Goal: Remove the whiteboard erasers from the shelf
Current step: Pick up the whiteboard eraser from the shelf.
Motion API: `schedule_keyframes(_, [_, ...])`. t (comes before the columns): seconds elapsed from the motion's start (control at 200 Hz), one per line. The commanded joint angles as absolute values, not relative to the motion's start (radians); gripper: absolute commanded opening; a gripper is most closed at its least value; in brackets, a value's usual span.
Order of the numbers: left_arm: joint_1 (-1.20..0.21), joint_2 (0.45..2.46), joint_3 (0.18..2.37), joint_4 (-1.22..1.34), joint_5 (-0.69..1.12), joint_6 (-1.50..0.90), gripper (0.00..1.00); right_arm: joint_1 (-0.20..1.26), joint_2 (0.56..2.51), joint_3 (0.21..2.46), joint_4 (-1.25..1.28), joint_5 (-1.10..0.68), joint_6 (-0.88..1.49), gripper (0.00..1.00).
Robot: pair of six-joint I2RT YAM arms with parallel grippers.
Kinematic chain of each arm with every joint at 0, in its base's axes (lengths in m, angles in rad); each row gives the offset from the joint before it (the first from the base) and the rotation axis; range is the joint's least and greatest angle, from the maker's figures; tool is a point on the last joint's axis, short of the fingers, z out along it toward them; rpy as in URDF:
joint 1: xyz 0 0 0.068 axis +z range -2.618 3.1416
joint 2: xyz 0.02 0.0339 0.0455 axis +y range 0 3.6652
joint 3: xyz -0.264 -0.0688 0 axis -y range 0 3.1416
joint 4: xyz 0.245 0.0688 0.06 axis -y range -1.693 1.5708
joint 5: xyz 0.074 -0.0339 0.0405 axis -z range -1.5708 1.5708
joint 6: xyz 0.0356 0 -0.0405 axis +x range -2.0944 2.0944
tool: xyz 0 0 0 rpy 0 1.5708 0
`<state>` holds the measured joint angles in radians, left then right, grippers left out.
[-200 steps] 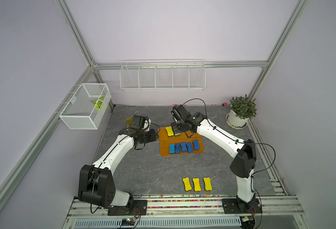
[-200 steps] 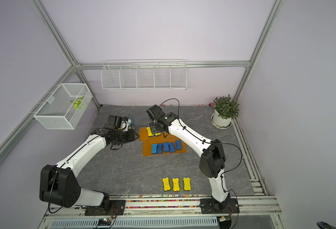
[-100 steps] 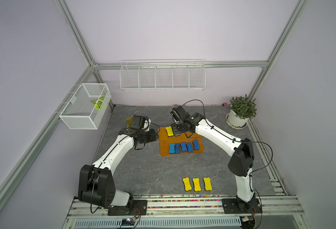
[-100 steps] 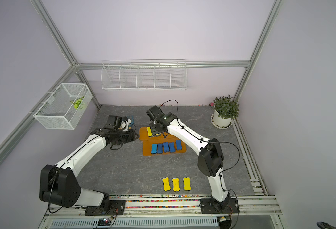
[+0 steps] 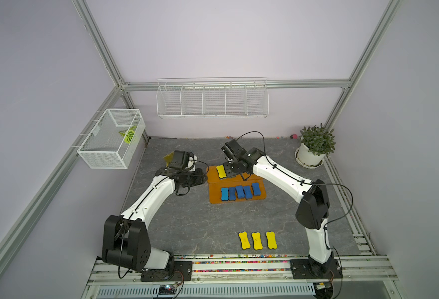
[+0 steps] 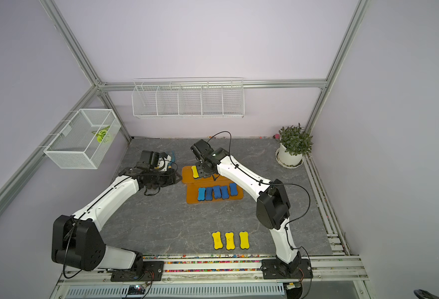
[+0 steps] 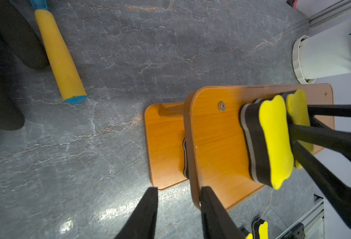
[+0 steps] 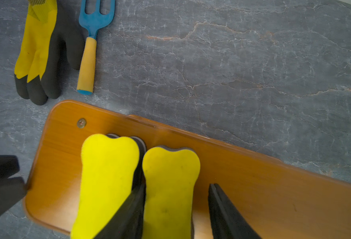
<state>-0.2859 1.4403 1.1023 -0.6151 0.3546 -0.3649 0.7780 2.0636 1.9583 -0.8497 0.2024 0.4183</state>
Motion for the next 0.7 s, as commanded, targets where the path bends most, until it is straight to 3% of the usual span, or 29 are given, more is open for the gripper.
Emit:
schedule_keyframes(0.0, [-0.277, 1.433, 1.097, -0.614, 0.339, -0.353, 0.40, 0.772, 2.087, 1.954, -0.877, 0.240, 0.414, 0.53])
schedule_keyframes(0.425, [-0.278, 1.330, 1.067, -0.666, 0.320, -0.365, 0.43, 0.783, 2.001, 1.927, -0.941, 0.281, 0.506, 0.37])
schedule_keyframes(0.695, [-0.276, 1.261, 1.024, -0.666, 0.249, -0.375, 0.45, 1.017, 1.710, 1.619, -1.023, 0.403, 0.739, 0.36])
